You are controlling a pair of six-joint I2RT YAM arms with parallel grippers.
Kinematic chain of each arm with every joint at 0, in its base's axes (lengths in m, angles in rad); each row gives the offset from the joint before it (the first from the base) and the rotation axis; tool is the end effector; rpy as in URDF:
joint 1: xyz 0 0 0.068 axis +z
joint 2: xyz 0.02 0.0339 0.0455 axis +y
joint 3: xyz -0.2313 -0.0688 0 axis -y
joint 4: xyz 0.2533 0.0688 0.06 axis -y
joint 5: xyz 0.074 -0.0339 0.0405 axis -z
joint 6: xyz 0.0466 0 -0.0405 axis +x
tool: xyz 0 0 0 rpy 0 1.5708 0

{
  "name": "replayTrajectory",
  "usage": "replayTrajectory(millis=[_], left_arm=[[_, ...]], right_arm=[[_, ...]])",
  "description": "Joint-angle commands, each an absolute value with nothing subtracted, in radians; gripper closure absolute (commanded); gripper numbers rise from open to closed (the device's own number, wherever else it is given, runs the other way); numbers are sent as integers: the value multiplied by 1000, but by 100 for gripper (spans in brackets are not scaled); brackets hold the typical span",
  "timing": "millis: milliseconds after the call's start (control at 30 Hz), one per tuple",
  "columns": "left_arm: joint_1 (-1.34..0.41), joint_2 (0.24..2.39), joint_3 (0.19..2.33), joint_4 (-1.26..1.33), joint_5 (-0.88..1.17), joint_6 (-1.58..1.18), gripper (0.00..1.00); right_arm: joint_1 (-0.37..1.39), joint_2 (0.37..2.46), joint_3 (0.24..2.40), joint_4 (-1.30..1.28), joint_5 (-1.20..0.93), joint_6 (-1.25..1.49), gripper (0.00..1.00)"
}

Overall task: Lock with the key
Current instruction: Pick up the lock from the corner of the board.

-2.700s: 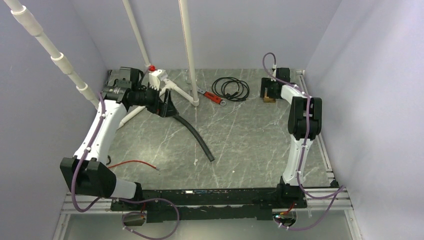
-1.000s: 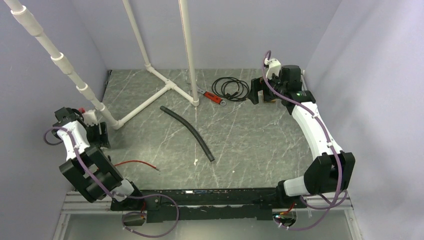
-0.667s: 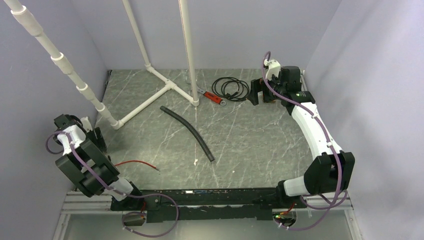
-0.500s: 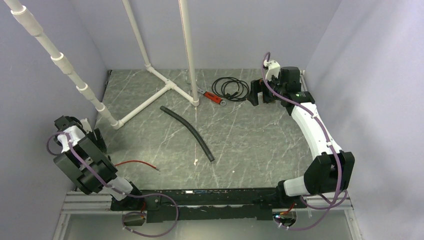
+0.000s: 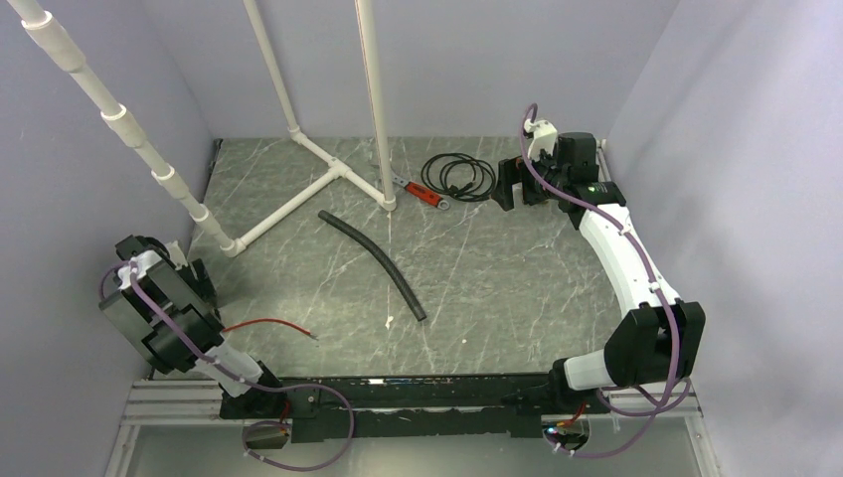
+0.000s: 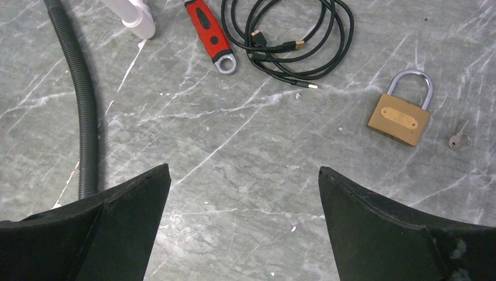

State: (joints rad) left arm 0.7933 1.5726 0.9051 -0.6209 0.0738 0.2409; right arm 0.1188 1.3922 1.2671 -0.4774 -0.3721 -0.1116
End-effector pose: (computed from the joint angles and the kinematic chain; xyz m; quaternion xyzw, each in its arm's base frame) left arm 0.2059 0.2043 0.1194 -0.2648 0.9533 0.0378 0.1403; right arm 0.3301 0.0565 0.3025 -0.1855 0.8541 0.1654 0.4568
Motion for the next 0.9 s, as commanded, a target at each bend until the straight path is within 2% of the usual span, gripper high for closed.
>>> replayTrajectory(millis=[0,233,333,467,667,800,867], left_arm=[[799,1583,902,-561,88,222,22],[799,1589,907,-553,126,265,33],[798,1554,899,-577,149,290,46],[798,1474,905,-662,200,332,69],[766,1318,903,-814,277,441,91],[699,1191,894,-946,332,521,99],[649,1121,890,-1014,370,549,100]], right_arm=[[121,1364,1281,-456,-379,-106,0],[121,1365,1278,-456,-376,-110,0],[121,1362,1273,-452,-384,-111,0],[120,1353,1265,-452,-409,-114,0],[134,1315,1232,-447,-452,-131,0],[144,1277,1198,-448,-485,-146,0],[147,1258,1185,-456,-506,-156,0]])
